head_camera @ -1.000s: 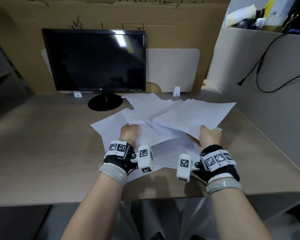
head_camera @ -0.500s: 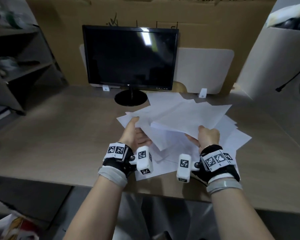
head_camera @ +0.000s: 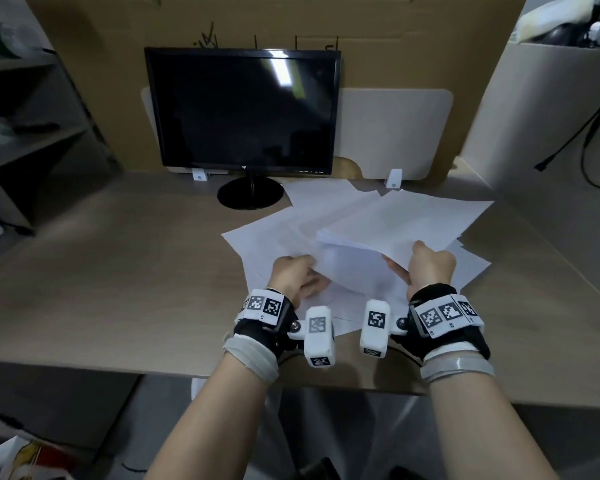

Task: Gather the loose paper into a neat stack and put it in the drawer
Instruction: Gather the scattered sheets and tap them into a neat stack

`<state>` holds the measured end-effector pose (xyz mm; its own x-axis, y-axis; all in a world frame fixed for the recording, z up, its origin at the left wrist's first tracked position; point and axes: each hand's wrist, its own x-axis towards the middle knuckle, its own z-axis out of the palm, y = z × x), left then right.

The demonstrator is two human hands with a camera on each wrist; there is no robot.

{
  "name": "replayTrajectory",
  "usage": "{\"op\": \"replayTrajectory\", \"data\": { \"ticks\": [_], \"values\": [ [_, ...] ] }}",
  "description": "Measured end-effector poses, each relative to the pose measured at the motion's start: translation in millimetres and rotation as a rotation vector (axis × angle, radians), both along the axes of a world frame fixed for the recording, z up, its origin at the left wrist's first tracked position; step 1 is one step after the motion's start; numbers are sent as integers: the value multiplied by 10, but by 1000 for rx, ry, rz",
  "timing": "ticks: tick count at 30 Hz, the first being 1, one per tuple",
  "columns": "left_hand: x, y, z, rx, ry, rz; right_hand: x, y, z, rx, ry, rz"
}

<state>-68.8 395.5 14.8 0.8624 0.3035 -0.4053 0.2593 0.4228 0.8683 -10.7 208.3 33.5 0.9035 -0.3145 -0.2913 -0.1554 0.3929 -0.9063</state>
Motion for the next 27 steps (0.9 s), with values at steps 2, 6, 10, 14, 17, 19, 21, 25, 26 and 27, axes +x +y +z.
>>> {"op": "replayTrajectory", "data": {
  "ticks": [2, 6, 10, 14, 17, 19, 21, 25, 26, 27],
  "values": [
    [41, 3, 9, -15, 26, -112, -15, -82, 5, 4, -10, 10],
    [167, 264, 75, -255, 29, -57, 11, -237, 2, -21, 3, 3],
    [287, 494, -1, -221, 88, 89, 114, -293, -20, -22, 40, -6],
    [330, 347, -39, 237, 143, -126, 216, -299, -43, -32, 41, -4],
    [314, 248, 14, 201, 130, -266, 235, -308, -35, -36, 19, 5],
    [362, 258, 65, 153, 98, -216, 231, -319, -28, -39, 10, 12],
    [463, 299, 105, 121, 80, -171, 236, -330, -15, -29, 12, 22],
    [695, 319, 164, 135, 131, -142, 349, -338, 5, -20, 15, 43],
    [754, 310, 144, 151, 139, -117, 386, -338, 2, -31, 18, 49],
    [794, 296, 139, 174, 149, -93, 419, -331, 3, -39, 21, 51]
  ]
}}
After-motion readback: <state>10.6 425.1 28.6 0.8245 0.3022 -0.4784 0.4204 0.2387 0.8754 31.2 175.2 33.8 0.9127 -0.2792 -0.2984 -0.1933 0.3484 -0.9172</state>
